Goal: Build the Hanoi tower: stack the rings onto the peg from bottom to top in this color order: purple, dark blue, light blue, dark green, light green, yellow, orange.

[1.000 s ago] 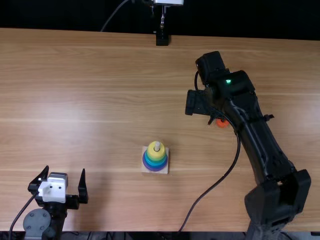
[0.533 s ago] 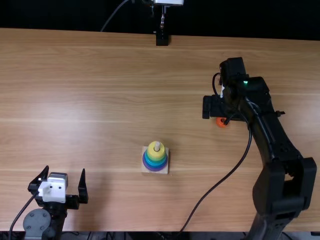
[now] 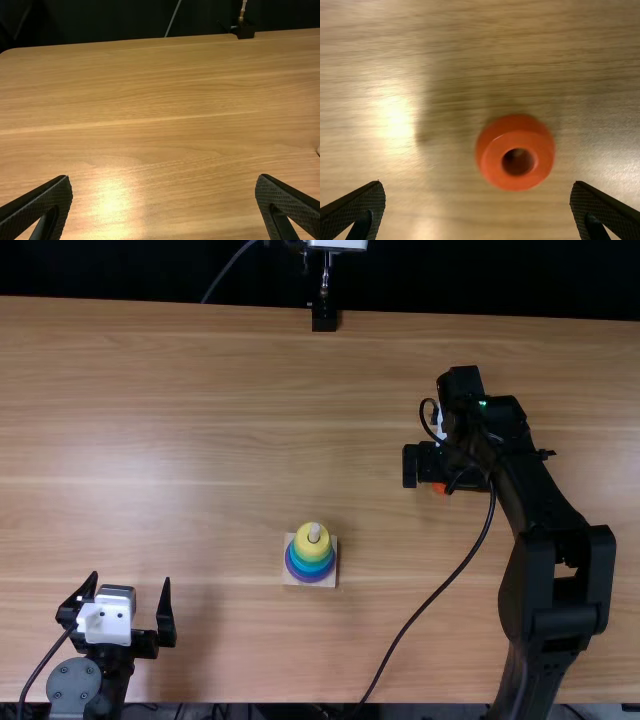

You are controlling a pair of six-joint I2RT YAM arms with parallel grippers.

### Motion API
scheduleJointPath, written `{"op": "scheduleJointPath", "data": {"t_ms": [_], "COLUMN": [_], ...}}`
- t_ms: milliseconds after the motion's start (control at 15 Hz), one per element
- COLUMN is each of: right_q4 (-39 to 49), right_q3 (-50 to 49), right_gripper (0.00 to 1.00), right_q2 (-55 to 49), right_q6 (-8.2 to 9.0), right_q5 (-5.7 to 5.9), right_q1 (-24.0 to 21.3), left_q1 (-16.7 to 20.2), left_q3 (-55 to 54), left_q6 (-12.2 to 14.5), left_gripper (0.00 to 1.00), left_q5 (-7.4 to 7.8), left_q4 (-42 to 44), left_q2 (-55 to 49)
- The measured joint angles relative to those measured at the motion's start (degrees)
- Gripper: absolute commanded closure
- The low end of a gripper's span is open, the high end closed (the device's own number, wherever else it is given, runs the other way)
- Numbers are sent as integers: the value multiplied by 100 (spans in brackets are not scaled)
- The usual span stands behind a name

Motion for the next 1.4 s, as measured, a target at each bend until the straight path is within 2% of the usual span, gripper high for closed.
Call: {"op": "scheduleJointPath", "data": {"t_ms": [333,800,933,1000,1067,1133,1200,1267,1400], "right_q4": [232,538,485,459,459,455,437,439,446], "right_q3": [0,0,0,0,-24,-61,-96,-114,-114], "right_gripper": [0,0,10,28,40,46,59,67,71], "right_q2": [144,249,249,249,249,249,249,249,249], "right_q6": [-157,-179,-177,-179,-177,-175,-177,-177,-177], "right_q5": [0,0,-4,-2,0,-2,-2,-2,2], "right_q1": [-83,-81,-83,-83,-83,-83,-83,-83,-83], "left_q1": [-2,-2,-2,-2,-2,-2,-2,-2,-2], "left_q3": [0,0,0,0,0,0,0,0,0], "left_q6": [-2,0,-2,0,-2,-2,0,-2,-4], "left_gripper": [0,0,0,0,0,0,0,0,0], "left_q5": [0,-2,-2,0,-2,0,0,0,-2], "left_q4": [0,0,-2,2,0,0,2,0,2], "left_q2": [0,0,0,0,0,0,0,0,0]}}
